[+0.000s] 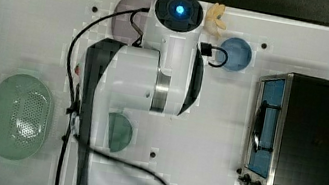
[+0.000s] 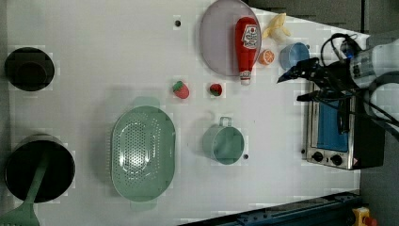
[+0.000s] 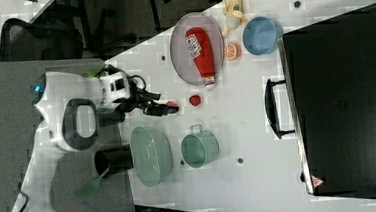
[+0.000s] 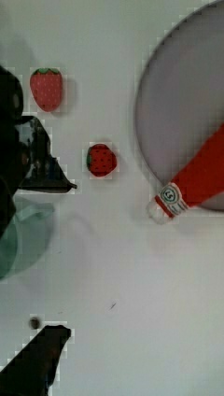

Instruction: Pick ketchup from plate and place it on table.

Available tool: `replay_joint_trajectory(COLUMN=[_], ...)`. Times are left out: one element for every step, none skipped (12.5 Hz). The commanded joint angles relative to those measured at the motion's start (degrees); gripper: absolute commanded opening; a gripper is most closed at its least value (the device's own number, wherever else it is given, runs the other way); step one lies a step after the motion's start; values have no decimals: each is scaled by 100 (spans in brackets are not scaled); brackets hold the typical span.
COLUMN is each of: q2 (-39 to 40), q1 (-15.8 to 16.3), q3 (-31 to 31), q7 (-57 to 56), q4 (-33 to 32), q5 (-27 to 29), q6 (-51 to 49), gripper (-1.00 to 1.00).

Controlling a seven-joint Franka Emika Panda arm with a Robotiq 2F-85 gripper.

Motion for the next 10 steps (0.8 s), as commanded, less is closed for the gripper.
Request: replay_joint_trajectory(q2=[312, 556, 784, 1005, 1207, 1394, 1561, 1720, 1885, 2055], q1=[-36, -33, -33, -31, -27, -18, -1, 22, 47, 72], q3=[17, 18, 18, 17, 18, 17, 18, 17, 18, 17], q7=[-1691, -2113, -2494, -2769, -2944, -3007, -3008, -3008, -3009, -3009], q4=[307, 417, 523, 629, 732, 825, 897, 976, 1054, 1136], q5=[-54, -55, -55, -56, -56, -57, -57, -59, -63, -72], q6=[511, 671, 811, 945, 1051, 1131, 1204, 1316, 1489, 1711], gripper=[100, 100, 100, 100, 100, 100, 100, 100, 100, 100])
